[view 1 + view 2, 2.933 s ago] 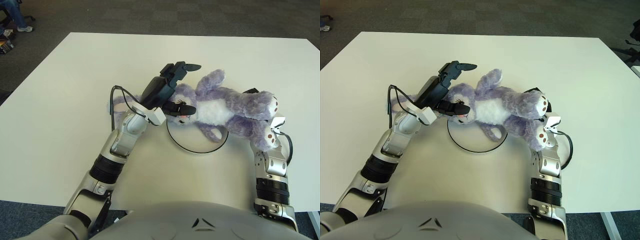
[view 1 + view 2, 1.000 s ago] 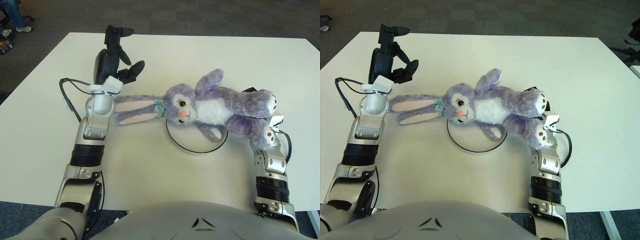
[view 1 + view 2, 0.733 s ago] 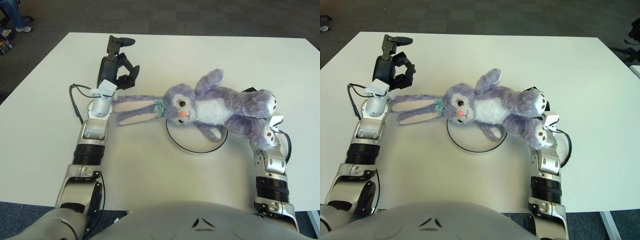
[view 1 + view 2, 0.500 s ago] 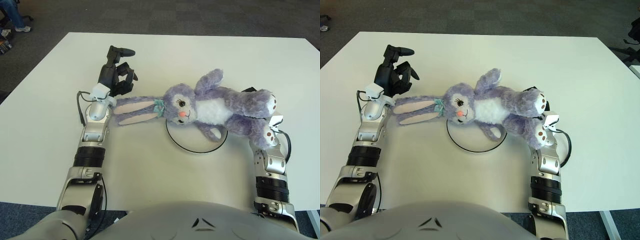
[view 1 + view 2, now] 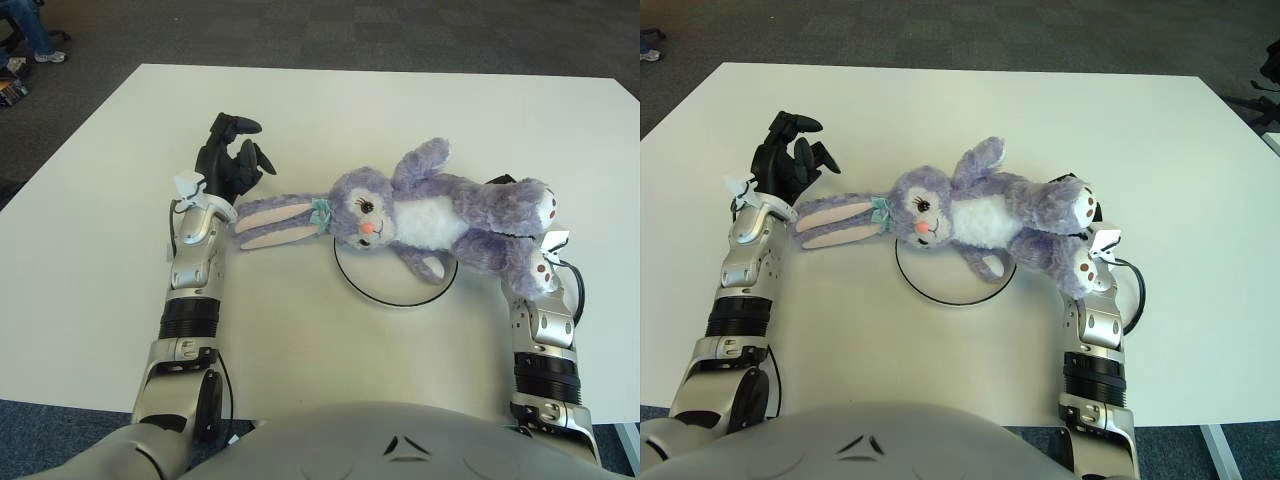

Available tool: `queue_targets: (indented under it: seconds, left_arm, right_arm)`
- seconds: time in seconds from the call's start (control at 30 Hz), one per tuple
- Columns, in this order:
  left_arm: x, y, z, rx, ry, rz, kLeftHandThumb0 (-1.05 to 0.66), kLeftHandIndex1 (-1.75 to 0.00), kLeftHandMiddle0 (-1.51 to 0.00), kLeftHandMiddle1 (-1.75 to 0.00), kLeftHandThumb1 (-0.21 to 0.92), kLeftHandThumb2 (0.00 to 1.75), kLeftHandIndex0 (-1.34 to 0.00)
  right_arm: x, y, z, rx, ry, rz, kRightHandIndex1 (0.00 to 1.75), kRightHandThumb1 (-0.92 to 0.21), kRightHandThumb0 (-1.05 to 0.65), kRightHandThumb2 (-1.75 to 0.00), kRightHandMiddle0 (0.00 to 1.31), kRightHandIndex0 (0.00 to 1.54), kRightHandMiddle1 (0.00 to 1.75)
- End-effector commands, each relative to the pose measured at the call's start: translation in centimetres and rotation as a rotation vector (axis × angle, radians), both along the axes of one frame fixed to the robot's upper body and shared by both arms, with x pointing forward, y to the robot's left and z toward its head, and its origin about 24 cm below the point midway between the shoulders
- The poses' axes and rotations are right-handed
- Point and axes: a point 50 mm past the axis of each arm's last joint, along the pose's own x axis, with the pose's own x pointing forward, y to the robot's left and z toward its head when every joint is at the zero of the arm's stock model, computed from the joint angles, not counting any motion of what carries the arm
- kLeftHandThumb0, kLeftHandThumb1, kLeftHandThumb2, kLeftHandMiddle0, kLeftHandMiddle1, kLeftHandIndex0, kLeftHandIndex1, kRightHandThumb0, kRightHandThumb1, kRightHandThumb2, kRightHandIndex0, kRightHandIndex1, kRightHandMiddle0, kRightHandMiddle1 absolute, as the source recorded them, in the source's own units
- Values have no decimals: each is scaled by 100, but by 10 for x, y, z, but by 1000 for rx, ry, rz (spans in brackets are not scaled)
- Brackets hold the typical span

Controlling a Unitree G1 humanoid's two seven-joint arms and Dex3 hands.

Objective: Put the doll into the plate.

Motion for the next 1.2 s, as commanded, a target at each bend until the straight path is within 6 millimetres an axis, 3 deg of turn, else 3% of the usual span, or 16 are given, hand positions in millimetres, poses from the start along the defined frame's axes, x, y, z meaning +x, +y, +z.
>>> queue_targets:
  seconds: [0.0,0.6,1.17]
  left_arm:
    - [-1,0,-12,-11,44,19,-41,-175,-112,-174,54,103,-44]
    - [1,-4,-36,-9,115,-25,-45,-175,-123,-175,42,119,-53]
    - [-1,-11,-53,-4,173,-133,-44,-175,-122,-175,42,119,-53]
  right_arm:
    - [-8,-3,-21,21,109,-7,175,-40,-46,-121,55,123,175]
    - [-8,-8,-22,21,108,4,175,-40,-46,-121,55,123,175]
    - [-7,-9,-23,16,105,18,175,-40,-46,-121,55,123,175]
